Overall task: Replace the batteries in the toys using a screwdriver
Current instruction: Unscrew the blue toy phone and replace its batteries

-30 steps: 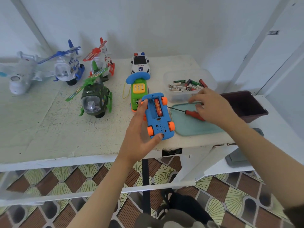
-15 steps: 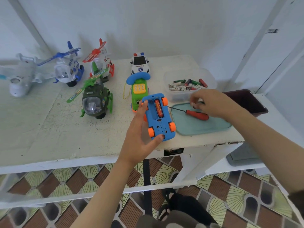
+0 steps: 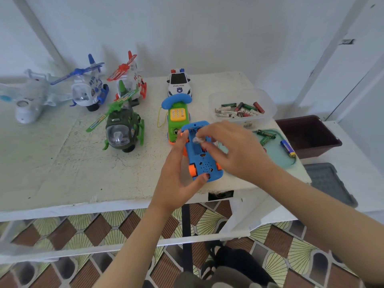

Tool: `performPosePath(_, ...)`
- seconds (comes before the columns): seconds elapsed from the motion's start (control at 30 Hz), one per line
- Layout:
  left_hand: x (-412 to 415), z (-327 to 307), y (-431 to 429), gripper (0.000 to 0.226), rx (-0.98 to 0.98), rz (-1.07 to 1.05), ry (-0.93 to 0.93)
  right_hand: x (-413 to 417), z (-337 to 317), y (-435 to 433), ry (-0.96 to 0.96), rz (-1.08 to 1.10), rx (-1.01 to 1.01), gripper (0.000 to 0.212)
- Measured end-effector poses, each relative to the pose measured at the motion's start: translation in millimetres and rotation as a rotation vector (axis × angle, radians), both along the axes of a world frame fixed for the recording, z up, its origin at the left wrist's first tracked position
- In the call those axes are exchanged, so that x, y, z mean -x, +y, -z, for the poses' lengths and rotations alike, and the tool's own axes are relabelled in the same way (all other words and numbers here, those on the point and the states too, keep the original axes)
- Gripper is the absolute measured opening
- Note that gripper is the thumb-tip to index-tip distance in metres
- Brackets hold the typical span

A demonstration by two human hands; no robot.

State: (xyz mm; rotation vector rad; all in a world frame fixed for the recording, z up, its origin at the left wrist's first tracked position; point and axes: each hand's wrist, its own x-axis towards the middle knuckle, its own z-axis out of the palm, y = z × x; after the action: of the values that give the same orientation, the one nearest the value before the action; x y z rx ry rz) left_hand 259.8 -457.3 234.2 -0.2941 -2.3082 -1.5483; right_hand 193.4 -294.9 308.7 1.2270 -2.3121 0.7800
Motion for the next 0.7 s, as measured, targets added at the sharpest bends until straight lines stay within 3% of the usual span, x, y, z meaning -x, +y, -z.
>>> performPosePath(0.17,0,0,1,0.086,-0.008,0.005,-0.012,6,14,-3,0.260,-0.088,-0.128,0.013)
performPosePath(0.4,-1,2,0,0.084,0.018,-0.005,-0.003,10,24,-3,0.159,-0.083,-0.033,0.014)
performPosePath(0.47,-1,2,1,0.085,0.012,-0.008,-0.003,8,26,-4,0.052,0.000,0.051,0.019)
performPosePath(0.53,-1,2,0,0.086,0.005,-0.007,-0.004,5,25,-8,-0.145,0.096,0.103,0.040)
performPosePath(0.63,0,3,0,0.087,0.012,-0.011,-0.003,1,22,-13,-0.643,0.100,0.207,0.075)
performPosePath(0.7,0,3,0,0.086,0.018,-0.018,-0.001,1,21,-15,-0.942,0.069,0.324,0.082)
